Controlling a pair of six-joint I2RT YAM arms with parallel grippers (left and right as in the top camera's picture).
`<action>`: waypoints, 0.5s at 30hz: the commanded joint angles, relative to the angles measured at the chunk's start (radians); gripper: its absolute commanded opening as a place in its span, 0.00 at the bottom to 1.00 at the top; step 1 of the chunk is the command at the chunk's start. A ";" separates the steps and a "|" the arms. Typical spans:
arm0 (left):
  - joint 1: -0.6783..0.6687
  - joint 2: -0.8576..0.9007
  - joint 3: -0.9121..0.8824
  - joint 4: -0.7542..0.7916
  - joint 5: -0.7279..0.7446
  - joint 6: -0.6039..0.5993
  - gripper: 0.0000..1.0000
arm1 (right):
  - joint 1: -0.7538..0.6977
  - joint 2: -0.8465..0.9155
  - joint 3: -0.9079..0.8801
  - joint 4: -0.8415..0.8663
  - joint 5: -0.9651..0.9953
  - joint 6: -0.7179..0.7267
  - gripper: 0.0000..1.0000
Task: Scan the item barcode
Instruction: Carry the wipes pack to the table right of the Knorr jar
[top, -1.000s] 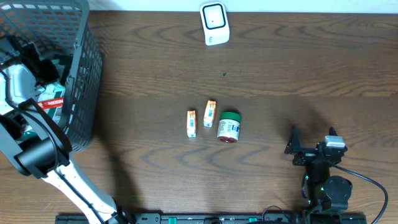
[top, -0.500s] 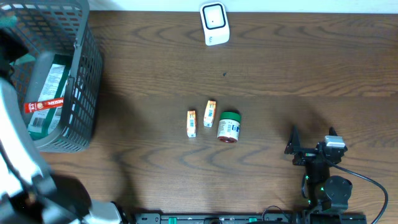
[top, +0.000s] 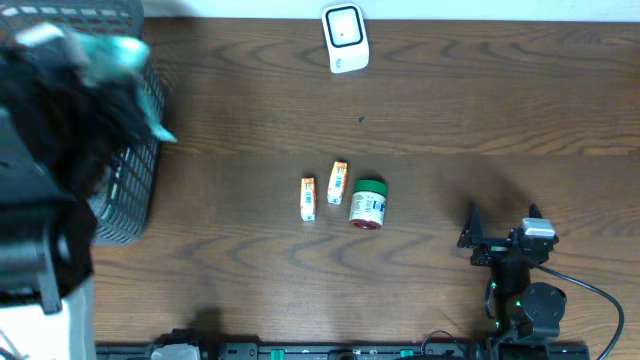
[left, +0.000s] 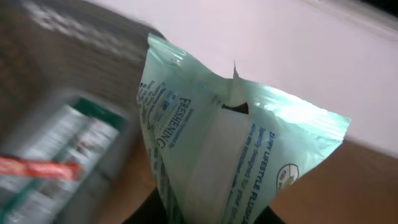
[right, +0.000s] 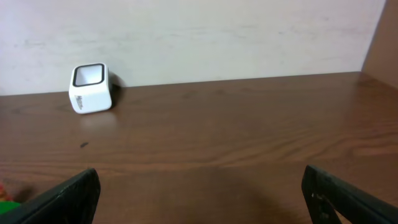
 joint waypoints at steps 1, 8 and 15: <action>-0.148 0.019 -0.050 -0.067 -0.002 -0.099 0.16 | -0.007 -0.005 -0.002 -0.003 0.002 0.013 0.99; -0.393 0.100 -0.215 -0.085 -0.095 -0.143 0.16 | -0.007 -0.005 -0.002 -0.003 0.002 0.013 0.99; -0.518 0.252 -0.271 0.010 -0.092 -0.307 0.16 | -0.007 -0.005 -0.001 0.023 0.036 -0.025 0.99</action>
